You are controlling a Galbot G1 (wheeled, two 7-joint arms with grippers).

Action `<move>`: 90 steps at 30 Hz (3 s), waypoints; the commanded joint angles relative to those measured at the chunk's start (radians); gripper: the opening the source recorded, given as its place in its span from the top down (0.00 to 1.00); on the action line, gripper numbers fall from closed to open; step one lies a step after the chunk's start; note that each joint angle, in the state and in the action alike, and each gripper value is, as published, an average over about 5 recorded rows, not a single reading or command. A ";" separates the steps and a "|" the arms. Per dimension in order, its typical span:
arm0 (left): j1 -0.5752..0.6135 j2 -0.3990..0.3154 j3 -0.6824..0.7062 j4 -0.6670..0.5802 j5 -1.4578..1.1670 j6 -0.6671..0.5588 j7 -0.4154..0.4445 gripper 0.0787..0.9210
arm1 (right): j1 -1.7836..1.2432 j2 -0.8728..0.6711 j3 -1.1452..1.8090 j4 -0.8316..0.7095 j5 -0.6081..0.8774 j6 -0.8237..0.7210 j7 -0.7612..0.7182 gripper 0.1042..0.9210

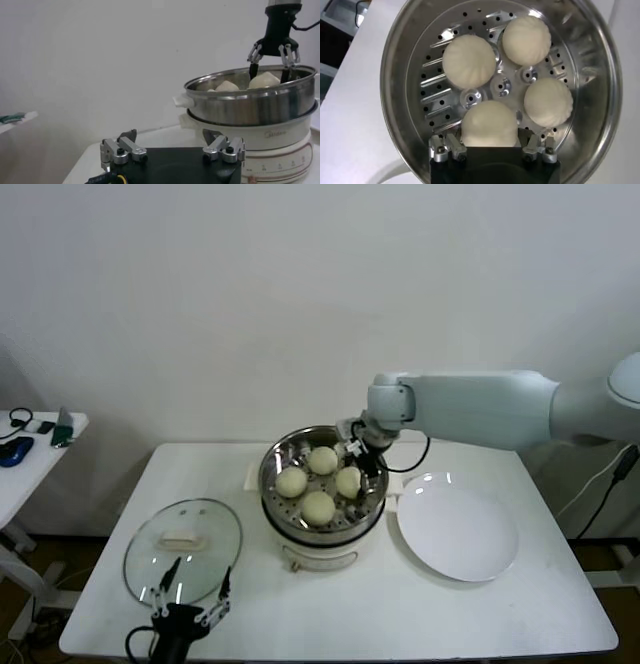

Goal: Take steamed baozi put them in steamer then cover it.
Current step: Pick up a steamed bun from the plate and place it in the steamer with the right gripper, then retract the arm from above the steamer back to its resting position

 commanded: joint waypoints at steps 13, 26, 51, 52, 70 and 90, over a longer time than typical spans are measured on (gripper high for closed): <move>0.005 0.002 -0.001 -0.010 0.001 -0.003 0.000 0.12 | 0.091 -0.063 0.028 0.022 0.101 0.033 -0.057 0.12; 0.021 0.007 0.011 -0.040 0.016 -0.007 0.006 0.12 | -0.048 -0.472 0.387 0.195 0.365 0.027 0.444 0.12; -0.053 0.067 0.034 0.022 0.008 -0.016 -0.016 0.12 | -2.302 -0.392 2.552 0.462 -0.028 0.494 0.688 0.12; -0.054 0.068 0.031 0.024 0.016 -0.017 -0.016 0.12 | -2.324 -0.358 2.561 0.466 -0.031 0.517 0.685 0.12; -0.073 0.109 -0.017 0.026 0.358 -0.051 -0.085 0.12 | -2.406 0.009 2.360 0.429 -0.181 0.845 0.711 0.12; -0.361 0.188 -0.026 0.519 1.235 0.111 -0.410 0.12 | -2.415 0.096 2.247 0.366 -0.273 0.881 0.739 0.12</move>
